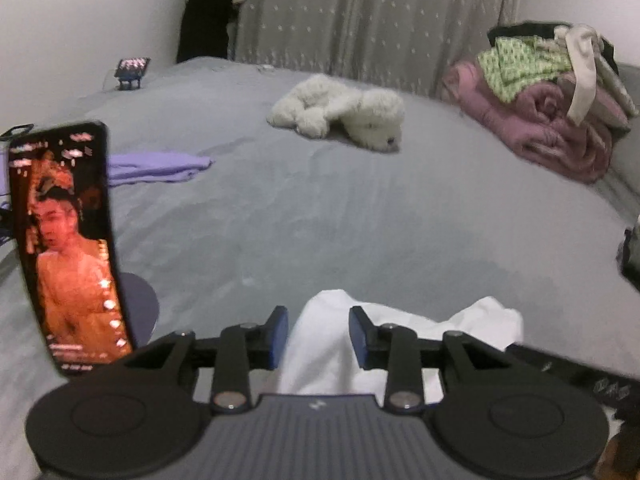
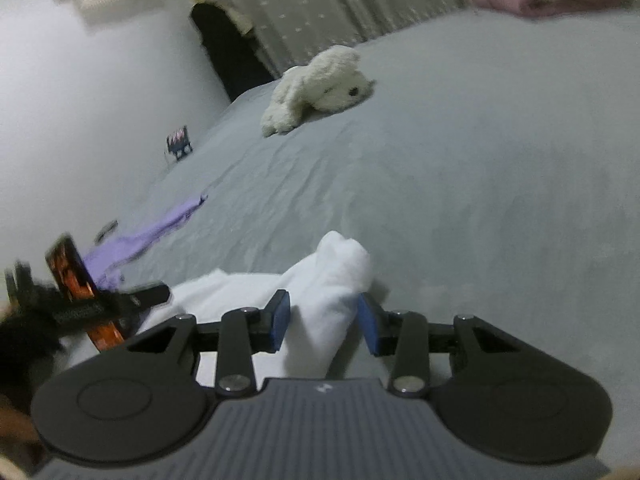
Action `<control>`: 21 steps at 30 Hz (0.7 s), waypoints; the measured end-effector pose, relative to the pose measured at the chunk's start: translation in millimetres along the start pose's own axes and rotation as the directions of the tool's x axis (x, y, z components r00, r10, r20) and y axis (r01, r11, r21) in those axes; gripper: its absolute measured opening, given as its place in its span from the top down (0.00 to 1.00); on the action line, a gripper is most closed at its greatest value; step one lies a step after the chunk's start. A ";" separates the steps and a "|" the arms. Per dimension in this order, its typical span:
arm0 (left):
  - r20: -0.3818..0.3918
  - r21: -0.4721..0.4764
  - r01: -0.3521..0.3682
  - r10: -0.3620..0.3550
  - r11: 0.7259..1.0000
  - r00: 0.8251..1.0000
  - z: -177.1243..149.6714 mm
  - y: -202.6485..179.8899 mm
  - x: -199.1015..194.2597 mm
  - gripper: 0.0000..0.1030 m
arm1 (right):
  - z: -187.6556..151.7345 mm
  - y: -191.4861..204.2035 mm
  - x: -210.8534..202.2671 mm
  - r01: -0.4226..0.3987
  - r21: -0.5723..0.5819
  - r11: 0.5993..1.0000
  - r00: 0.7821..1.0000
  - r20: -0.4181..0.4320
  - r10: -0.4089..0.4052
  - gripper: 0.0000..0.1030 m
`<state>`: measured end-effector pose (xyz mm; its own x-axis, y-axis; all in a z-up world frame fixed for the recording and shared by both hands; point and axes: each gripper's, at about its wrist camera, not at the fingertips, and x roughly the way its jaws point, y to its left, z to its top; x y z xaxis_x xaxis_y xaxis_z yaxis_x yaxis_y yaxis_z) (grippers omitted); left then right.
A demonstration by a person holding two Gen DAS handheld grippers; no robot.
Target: Fold clothes
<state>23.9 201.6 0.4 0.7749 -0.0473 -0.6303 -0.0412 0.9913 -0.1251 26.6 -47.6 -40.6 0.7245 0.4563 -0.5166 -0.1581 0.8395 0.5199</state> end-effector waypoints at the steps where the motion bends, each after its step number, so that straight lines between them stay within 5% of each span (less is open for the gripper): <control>1: 0.000 0.002 0.006 -0.006 1.000 1.000 -2.3 2.2 4.9 0.67 | 1.4 -2.2 1.5 -0.010 0.025 1.000 1.000 0.004 0.010 0.59; 4: 0.004 -0.016 0.051 -0.051 0.999 0.999 -9.8 8.4 14.8 0.73 | 5.2 -3.5 7.2 -0.025 0.050 0.998 0.999 0.023 0.024 0.59; 7: 0.041 -0.018 0.062 -0.061 0.998 0.997 -14.3 9.9 16.8 0.88 | 4.9 1.8 12.6 -0.007 -0.008 1.000 0.999 0.032 0.007 0.94; 10: 0.070 0.051 -0.006 0.003 0.999 0.998 -20.6 4.1 18.1 0.88 | -1.6 5.3 11.7 0.087 -0.074 0.993 0.994 0.076 -0.081 0.95; 12: 0.073 0.079 -0.038 0.032 0.996 0.997 -23.2 2.7 19.8 0.79 | -6.9 1.5 22.0 0.153 -0.083 0.985 0.988 0.047 -0.150 0.95; 15: 0.085 0.071 -0.055 0.049 0.996 0.995 -20.0 4.3 12.5 0.68 | -7.5 -1.4 18.6 0.134 -0.056 0.989 0.990 0.052 -0.131 0.90; 17: 0.086 0.066 -0.041 0.036 0.997 0.996 -19.0 8.1 5.0 0.68 | -7.1 -2.6 11.2 0.124 -0.044 0.991 0.991 0.056 -0.121 0.75; 21: 0.107 0.069 -0.015 0.007 0.998 0.994 -22.9 17.9 -18.5 0.68 | -11.3 2.3 -10.0 0.113 -0.065 0.992 0.992 0.072 -0.108 0.72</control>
<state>-5.6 217.4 -7.7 0.8376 -0.0266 -0.5457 -0.0091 0.9980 -0.0627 11.4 -46.9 -41.9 0.7835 0.3407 -0.5197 -0.1184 0.9028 0.4134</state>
